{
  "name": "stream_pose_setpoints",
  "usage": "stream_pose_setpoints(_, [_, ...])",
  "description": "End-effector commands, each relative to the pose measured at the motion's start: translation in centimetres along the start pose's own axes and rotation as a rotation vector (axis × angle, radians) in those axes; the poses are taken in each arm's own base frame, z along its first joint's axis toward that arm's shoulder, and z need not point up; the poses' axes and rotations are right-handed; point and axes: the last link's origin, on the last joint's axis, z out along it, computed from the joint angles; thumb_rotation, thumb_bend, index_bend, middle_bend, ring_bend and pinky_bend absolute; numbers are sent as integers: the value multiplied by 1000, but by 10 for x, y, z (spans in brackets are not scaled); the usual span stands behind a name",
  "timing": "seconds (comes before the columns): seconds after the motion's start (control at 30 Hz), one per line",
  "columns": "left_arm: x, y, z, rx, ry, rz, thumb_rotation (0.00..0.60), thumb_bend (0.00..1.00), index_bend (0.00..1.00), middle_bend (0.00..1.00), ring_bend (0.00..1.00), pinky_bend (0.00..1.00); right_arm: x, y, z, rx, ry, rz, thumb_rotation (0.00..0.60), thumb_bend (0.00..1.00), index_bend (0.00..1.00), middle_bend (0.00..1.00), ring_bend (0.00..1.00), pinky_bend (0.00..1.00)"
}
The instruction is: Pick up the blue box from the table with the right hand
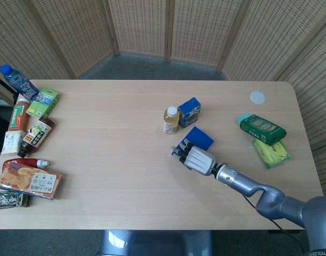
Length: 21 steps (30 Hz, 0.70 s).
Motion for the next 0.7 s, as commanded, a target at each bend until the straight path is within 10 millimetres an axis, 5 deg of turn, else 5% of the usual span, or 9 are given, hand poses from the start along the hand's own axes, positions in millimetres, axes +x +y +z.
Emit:
stream_pose_setpoints(0.03, [1, 1, 0, -4, 2, -4, 600, 0, 0, 0, 0, 0, 10, 7, -12, -17, 17, 5, 600, 617, 677, 517, 163, 201])
stream_pose_setpoints(0.7, [1, 8, -1, -37, -3, -29, 600, 0, 0, 0, 0, 0, 111, 38, -71, -67, 186, -24, 600, 618, 669, 508, 162, 201])
